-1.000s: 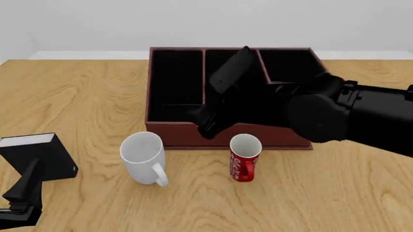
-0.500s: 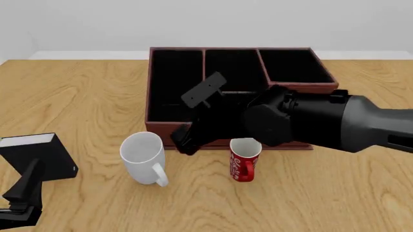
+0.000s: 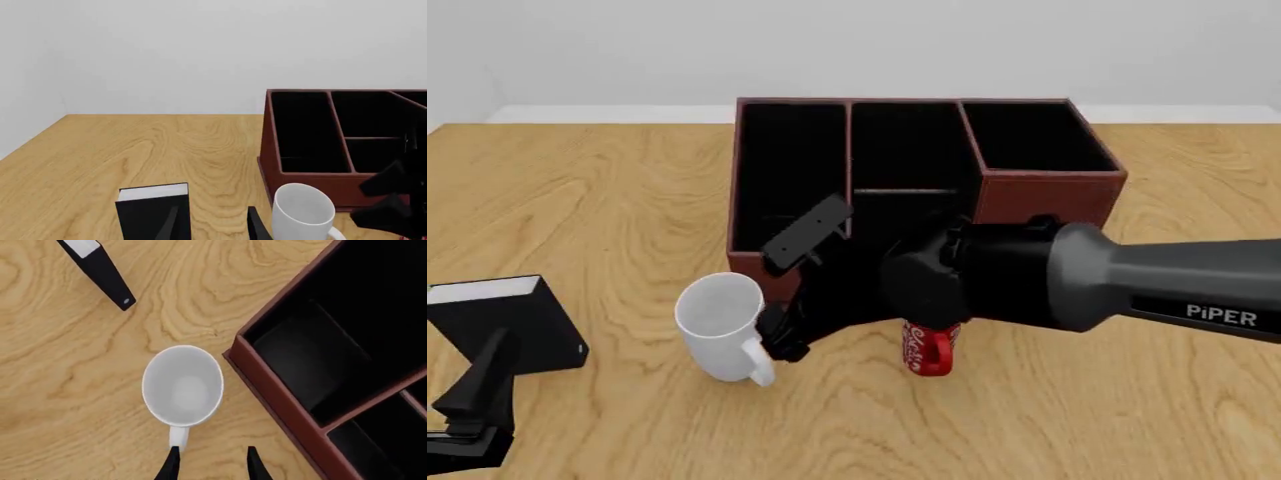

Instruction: Pick up the white mug and place it to the right of the caddy.

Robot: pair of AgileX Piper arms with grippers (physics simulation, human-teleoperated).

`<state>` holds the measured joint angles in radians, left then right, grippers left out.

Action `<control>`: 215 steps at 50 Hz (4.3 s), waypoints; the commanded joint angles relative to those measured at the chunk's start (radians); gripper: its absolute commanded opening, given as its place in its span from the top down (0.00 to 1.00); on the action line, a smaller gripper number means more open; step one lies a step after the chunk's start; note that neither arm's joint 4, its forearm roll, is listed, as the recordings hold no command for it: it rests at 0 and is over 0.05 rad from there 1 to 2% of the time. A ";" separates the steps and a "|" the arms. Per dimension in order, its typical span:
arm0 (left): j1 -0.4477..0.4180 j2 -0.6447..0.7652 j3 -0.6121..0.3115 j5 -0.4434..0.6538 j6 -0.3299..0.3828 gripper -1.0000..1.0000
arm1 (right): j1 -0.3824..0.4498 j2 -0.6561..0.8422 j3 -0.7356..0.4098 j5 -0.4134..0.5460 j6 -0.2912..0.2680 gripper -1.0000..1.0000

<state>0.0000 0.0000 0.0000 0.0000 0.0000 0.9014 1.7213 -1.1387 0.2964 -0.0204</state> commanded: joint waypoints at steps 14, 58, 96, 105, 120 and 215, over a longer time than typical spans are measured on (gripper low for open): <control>0.000 0.000 0.000 0.000 0.000 0.00 | 0.046 0.039 -0.019 -0.006 0.036 0.00; 0.000 0.000 0.000 0.000 0.000 0.00 | 0.082 0.153 -0.014 -0.067 0.140 0.00; 0.000 0.000 0.000 0.000 0.000 0.00 | 0.072 0.163 -0.002 -0.079 0.109 1.00; 0.000 0.000 0.000 0.000 0.000 0.00 | 0.068 0.125 0.025 -0.081 0.076 1.00; 0.000 0.000 0.000 0.000 0.000 0.00 | 0.058 0.035 0.075 -0.088 0.036 1.00; 0.000 0.000 0.000 0.000 0.000 0.00 | -0.186 -0.749 0.451 -0.021 0.000 1.00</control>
<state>0.0000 0.0000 0.0000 0.0000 0.0000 0.7591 1.0479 -0.7253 0.2583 -0.0307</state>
